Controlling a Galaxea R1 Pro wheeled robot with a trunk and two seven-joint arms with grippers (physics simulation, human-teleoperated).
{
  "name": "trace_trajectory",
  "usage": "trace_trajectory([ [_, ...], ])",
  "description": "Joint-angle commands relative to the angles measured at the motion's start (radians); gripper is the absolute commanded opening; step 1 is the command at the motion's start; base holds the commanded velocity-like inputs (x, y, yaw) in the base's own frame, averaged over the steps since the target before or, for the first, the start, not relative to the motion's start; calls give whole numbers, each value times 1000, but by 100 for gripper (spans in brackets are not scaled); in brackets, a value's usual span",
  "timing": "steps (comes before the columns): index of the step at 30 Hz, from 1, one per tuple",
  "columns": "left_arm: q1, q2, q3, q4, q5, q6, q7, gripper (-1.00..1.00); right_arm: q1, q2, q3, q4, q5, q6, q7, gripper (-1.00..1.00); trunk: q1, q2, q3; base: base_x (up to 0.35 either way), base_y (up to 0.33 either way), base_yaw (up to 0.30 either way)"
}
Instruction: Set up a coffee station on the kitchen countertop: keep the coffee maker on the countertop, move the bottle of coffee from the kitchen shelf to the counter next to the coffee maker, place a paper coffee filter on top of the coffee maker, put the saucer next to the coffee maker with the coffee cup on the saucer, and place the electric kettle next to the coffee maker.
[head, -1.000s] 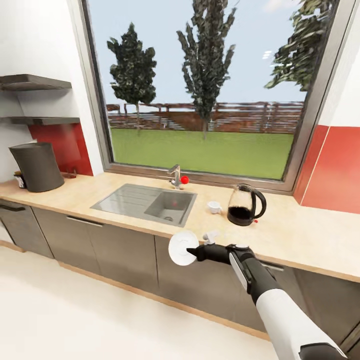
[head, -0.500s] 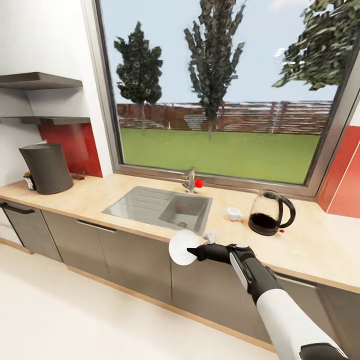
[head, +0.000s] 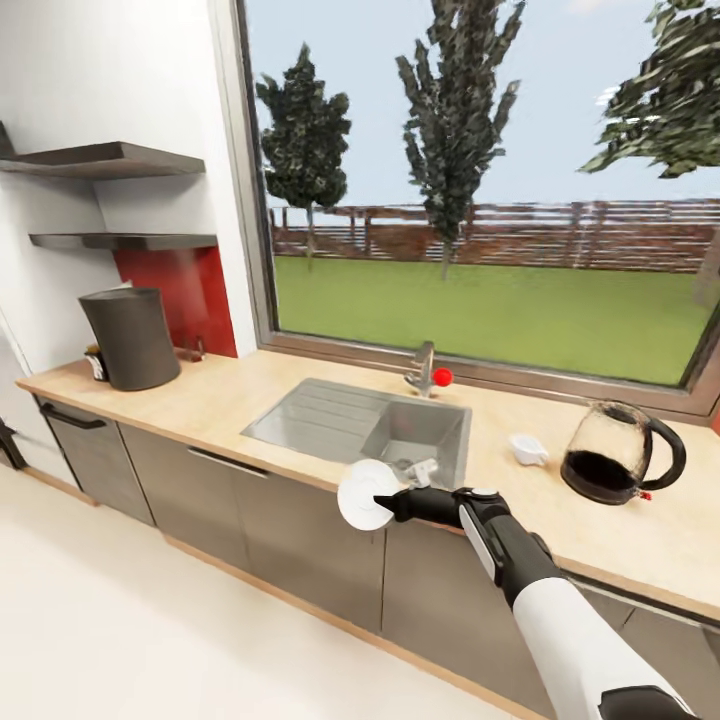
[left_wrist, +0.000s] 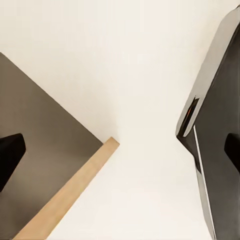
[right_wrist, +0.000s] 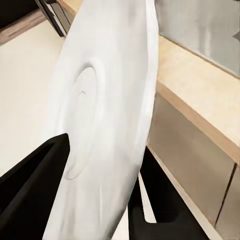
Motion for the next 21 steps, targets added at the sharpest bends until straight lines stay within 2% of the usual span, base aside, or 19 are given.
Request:
trace_trajectory([
  [1,-1,0,7,0,-10,-3,1,100,-1,0,-2,-2,4,6,4,-100,1,-2,-2,241,240,273],
  [21,-2,0,9,-9,-7,-4,1,100,-1,0,-2,0,4,6,4,-100,1,-2,7,241,240,270],
])
